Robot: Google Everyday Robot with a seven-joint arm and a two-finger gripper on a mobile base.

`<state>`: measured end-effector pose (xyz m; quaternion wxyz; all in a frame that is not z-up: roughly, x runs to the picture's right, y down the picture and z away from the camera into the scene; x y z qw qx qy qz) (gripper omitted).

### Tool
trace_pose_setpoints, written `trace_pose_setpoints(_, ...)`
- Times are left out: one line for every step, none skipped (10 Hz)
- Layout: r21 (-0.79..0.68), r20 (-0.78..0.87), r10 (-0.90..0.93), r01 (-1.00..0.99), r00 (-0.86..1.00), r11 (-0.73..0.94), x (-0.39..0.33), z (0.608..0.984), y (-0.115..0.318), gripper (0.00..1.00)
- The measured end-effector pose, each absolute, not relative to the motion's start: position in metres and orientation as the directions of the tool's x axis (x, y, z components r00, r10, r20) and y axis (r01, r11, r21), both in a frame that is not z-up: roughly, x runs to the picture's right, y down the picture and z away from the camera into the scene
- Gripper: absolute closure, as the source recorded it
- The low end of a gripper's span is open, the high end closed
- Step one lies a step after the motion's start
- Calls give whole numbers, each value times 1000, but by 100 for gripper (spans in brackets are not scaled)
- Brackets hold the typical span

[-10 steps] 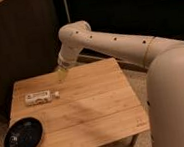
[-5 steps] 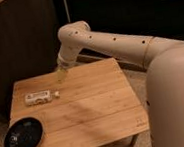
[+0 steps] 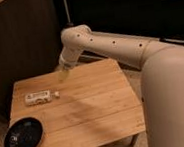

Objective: Place the bottle in the ceramic bowl

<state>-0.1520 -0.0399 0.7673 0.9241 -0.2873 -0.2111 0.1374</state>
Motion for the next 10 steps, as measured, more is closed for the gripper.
trace_pose_setpoints(-579, 339, 353, -102, 872, 809, -156, 789, -36, 35)
trace_pose_setpoints(-571, 358, 337, -82, 871, 817, -159, 803, -32, 35)
trace_pose_setpoints(-566, 367, 327, -70, 871, 821, -158, 810, -31, 35)
trace_pose_setpoints(-562, 376, 318, -59, 870, 825, -158, 813, -31, 35)
trace_pose_setpoints(-547, 401, 289, -26, 869, 837, -160, 813, -35, 35)
trace_pose_setpoints(-533, 417, 265, -2, 869, 846, -161, 808, -38, 35)
trace_pose_setpoints(-512, 430, 240, 16, 870, 859, -162, 806, -39, 35)
trace_pose_setpoints(-499, 441, 224, 30, 869, 866, -163, 808, -36, 35)
trace_pose_setpoints(-493, 445, 215, 38, 870, 869, -164, 813, -30, 35)
trace_pose_setpoints(-492, 445, 207, 45, 871, 869, -166, 820, -24, 35)
